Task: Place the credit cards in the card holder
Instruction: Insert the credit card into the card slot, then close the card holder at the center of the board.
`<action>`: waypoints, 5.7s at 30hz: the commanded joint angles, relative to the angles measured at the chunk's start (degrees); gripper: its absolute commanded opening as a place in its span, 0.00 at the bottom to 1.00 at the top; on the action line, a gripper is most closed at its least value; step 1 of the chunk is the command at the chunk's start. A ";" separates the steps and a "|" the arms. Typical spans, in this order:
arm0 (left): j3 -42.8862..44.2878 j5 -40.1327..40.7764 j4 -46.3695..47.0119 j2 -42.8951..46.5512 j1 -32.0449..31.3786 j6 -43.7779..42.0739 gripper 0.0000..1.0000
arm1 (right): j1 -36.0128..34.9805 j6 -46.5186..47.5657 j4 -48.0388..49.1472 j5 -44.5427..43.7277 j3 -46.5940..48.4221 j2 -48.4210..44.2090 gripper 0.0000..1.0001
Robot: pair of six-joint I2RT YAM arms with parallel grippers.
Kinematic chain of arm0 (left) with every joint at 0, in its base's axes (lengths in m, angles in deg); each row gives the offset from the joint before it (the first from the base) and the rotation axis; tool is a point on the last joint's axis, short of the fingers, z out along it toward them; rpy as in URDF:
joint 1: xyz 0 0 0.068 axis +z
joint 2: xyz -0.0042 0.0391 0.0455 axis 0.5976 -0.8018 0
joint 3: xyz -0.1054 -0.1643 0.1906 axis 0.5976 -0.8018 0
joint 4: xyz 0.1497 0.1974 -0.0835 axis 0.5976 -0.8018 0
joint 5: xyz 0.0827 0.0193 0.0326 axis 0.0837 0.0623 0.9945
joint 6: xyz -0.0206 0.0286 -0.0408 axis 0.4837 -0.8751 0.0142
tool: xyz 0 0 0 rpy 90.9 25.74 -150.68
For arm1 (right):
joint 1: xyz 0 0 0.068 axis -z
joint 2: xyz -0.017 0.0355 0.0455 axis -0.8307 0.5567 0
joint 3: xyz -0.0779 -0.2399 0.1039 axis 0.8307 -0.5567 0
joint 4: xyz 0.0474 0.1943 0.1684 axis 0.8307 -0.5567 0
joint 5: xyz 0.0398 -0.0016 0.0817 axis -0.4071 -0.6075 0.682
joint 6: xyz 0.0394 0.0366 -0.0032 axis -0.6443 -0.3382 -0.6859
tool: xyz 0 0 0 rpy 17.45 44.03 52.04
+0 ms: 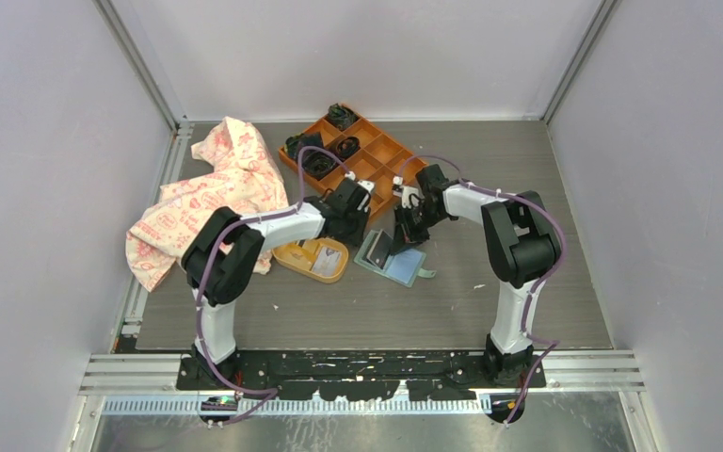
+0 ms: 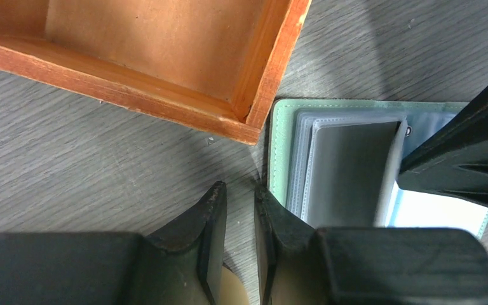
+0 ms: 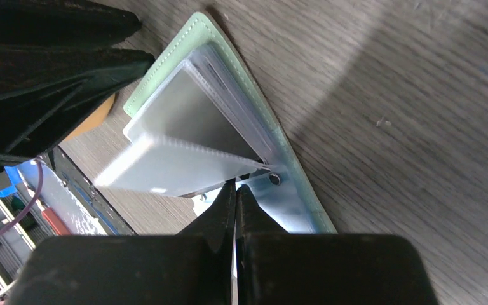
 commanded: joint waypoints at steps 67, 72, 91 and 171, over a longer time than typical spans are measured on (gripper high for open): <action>-18.38 -28.91 36.32 1.13 1.93 29.17 0.45 | 5.78 13.12 -15.04 -6.00 1.72 -0.74 0.08; -19.14 -31.28 45.60 2.14 1.42 33.93 0.41 | 5.85 14.77 -17.89 -6.38 3.42 2.50 0.08; -9.25 -30.03 41.99 2.09 -6.07 32.62 0.38 | 13.31 19.97 -22.85 -7.71 5.49 -8.03 0.13; -4.53 -24.39 30.70 -2.10 -1.36 14.47 0.26 | 7.85 25.98 -17.79 -11.34 15.10 -3.70 0.03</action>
